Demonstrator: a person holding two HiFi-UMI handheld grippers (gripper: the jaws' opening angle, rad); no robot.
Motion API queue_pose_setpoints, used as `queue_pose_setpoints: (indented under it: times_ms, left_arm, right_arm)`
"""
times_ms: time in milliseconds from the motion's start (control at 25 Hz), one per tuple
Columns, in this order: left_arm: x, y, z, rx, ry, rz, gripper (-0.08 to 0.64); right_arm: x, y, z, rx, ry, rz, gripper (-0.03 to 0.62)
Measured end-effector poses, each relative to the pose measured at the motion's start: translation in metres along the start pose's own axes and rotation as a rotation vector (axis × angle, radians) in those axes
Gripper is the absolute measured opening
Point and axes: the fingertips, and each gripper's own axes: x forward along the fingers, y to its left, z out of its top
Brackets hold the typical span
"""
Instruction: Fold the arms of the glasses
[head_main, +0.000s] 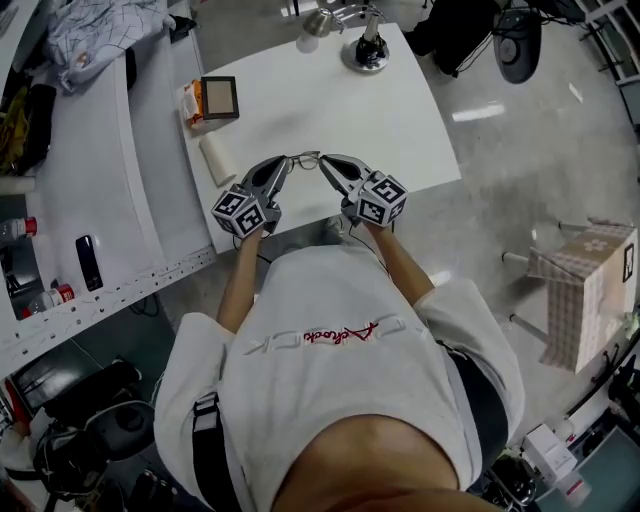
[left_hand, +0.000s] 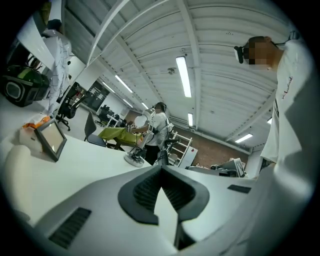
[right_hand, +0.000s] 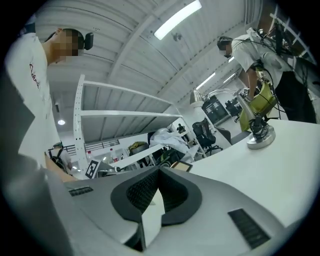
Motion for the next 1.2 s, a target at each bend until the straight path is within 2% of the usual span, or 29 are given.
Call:
queue_pose_setpoints:
  times_ms: [280, 600, 840, 1200]
  left_arm:
    - [-0.023, -0.022, -0.002, 0.073, -0.008, -0.028, 0.029]
    - [-0.076, -0.046, -0.025, 0.092, -0.001, -0.042, 0.029]
    - [-0.12, -0.061, -0.047, 0.122, -0.003, -0.015, 0.029]
    - [-0.165, -0.1, -0.073, 0.138, -0.005, -0.022, 0.029]
  right_arm:
    - [-0.009, 0.016, -0.006, -0.118, 0.021, -0.081, 0.026]
    - [-0.029, 0.069, -0.038, -0.255, 0.082, -0.123, 0.026]
    - [-0.052, 0.107, -0.069, -0.277, 0.091, -0.159, 0.025]
    - [-0.082, 0.156, -0.087, -0.325, 0.094, -0.183, 0.025]
